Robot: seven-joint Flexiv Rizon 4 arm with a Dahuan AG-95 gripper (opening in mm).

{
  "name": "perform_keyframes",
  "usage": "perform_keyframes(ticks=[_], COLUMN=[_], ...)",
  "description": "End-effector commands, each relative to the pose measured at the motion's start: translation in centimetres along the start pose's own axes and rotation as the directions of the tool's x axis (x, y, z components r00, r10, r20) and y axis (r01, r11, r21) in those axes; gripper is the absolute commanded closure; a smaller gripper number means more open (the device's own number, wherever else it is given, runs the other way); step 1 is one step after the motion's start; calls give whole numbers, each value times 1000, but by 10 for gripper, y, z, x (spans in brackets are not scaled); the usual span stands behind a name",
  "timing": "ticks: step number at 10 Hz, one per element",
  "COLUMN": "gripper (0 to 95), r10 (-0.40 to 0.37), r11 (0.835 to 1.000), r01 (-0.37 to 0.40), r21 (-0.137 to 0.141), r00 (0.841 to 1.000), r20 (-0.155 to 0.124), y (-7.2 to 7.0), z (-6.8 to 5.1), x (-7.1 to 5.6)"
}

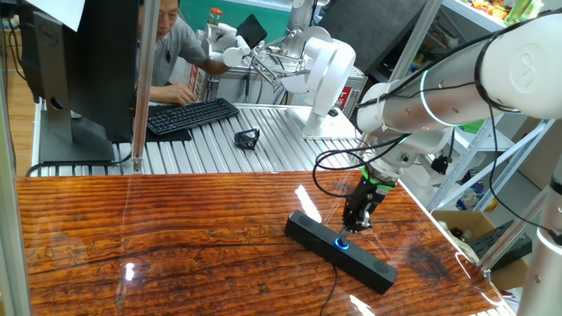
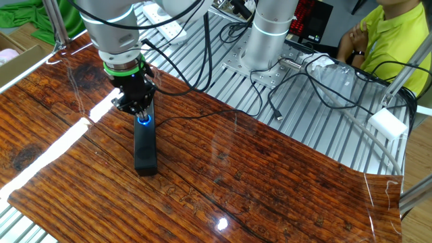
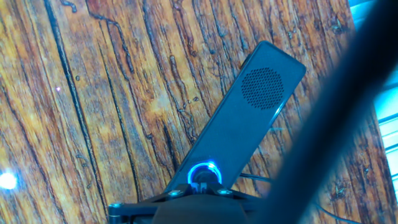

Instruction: Turn the knob to decrease the volume of the speaker

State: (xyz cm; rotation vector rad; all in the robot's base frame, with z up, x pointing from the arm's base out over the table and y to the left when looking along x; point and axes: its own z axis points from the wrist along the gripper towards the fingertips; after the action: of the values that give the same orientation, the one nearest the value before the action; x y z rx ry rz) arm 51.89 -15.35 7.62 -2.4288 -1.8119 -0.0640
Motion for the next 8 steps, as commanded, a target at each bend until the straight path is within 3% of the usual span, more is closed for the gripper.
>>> perform_keyframes(ticks=[1, 2, 5, 8], gripper=[950, 950, 380, 380], r10=[-5, -2, -3, -4], r11=[1000, 1000, 1000, 1000], r01=[5, 2, 3, 4], r21=[-1, -3, -3, -3], r00=[1000, 1000, 1000, 1000], r20=[1, 2, 3, 3], y=[0, -1, -1, -1], z=[2, 3, 4, 4], x=[0, 0, -1, -1])
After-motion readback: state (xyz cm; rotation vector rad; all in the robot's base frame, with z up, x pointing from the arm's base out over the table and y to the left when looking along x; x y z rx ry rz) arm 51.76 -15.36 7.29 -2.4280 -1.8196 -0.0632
